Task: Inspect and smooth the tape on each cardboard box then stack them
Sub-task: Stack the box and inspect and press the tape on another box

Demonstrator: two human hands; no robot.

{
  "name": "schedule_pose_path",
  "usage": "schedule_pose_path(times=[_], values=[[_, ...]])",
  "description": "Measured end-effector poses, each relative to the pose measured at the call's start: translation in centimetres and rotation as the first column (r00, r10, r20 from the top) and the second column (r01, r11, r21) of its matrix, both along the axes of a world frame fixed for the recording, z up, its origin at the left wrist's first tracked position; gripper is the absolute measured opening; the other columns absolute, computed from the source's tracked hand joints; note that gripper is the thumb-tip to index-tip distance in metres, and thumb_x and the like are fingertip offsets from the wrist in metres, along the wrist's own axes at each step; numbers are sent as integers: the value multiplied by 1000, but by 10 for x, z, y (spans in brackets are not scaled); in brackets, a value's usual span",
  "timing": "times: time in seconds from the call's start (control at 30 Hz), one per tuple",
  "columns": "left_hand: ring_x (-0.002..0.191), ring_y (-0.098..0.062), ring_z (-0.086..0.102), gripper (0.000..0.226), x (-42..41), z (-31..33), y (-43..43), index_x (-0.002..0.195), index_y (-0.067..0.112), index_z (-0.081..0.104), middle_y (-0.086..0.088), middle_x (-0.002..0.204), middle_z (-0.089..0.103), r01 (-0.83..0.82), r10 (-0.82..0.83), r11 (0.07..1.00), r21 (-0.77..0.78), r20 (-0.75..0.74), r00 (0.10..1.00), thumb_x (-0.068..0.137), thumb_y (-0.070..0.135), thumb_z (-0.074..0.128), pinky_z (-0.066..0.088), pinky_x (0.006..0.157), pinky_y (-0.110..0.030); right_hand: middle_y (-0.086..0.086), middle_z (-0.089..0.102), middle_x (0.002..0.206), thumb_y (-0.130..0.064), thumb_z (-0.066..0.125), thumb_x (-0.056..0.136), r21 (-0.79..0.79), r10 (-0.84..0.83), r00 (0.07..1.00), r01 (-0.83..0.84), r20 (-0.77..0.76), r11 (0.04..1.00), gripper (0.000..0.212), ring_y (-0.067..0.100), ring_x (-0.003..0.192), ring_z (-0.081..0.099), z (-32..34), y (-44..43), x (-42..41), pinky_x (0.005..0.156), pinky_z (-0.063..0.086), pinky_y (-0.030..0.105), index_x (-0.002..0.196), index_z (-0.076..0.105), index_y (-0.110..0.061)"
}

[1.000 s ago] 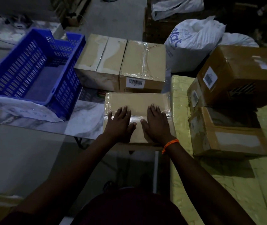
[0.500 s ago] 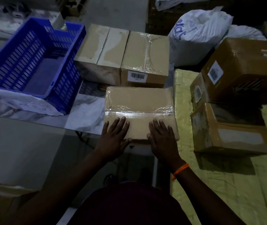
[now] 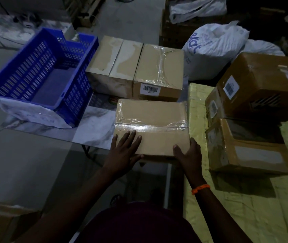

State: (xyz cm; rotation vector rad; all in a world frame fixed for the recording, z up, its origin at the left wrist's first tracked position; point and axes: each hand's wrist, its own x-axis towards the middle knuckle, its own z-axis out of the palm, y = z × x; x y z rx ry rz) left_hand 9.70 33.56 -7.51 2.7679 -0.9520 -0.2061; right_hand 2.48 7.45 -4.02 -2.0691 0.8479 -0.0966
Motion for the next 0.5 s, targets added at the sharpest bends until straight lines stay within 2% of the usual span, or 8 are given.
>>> schedule_pose_path(times=[0.1,0.17,0.23,0.27,0.3,0.4,0.47,0.5], values=[[157,-28,10,74,4,2,16,163,31,12,-4,171,6,-2,0,999,-47,-39,999,101,71,14,11,123,-63,13,55,134,-33,70,96,-7,-3,999,4,54,1000,54,28,121,57,19,-3,4,89,49,32,142,53,-11],[158,-25,6,72,7,9,32,163,34,10,-1,171,5,-29,21,993,-114,-72,997,101,71,15,10,124,-62,8,58,128,-23,64,100,-3,25,987,-25,156,1000,36,16,112,60,36,1,6,82,50,23,134,60,-14],[157,-23,12,65,7,19,48,162,36,16,1,170,12,-58,40,975,-213,-89,995,104,64,24,17,122,-65,1,62,122,-12,59,102,-18,87,958,-86,273,996,27,-4,103,58,55,10,8,84,50,16,127,65,-15],[156,-24,19,61,5,25,55,161,35,21,0,169,20,-67,44,958,-279,-86,995,105,58,29,23,119,-67,-2,64,120,-9,58,102,-32,137,939,-133,315,991,26,-9,103,58,64,15,11,86,49,12,125,67,-15],[154,-24,26,58,2,33,59,160,32,28,-2,167,27,-66,44,932,-357,-69,997,106,52,36,28,116,-67,-2,67,119,-6,57,101,-39,194,918,-192,346,981,26,-10,104,59,72,21,14,87,49,10,122,69,-15],[149,-25,36,57,-12,67,49,155,19,42,-4,162,37,7,-16,830,-558,-12,1000,102,31,58,39,112,-59,-1,69,115,-10,65,97,-100,387,839,-379,383,920,22,6,108,63,88,43,28,90,52,24,115,74,-18],[147,-22,38,63,-19,91,30,154,15,44,-2,160,39,-22,9,769,-639,-24,1000,98,34,66,41,114,-49,3,68,117,-20,75,93,-135,466,807,-450,362,883,22,5,107,58,96,58,42,91,45,16,115,74,-17],[146,-19,39,68,-19,101,21,154,16,44,-1,160,40,-88,68,743,-664,-56,996,96,43,66,40,115,-45,7,66,121,-29,79,90,-152,485,800,-462,353,874,33,5,109,55,100,65,50,91,40,9,119,72,-15]])
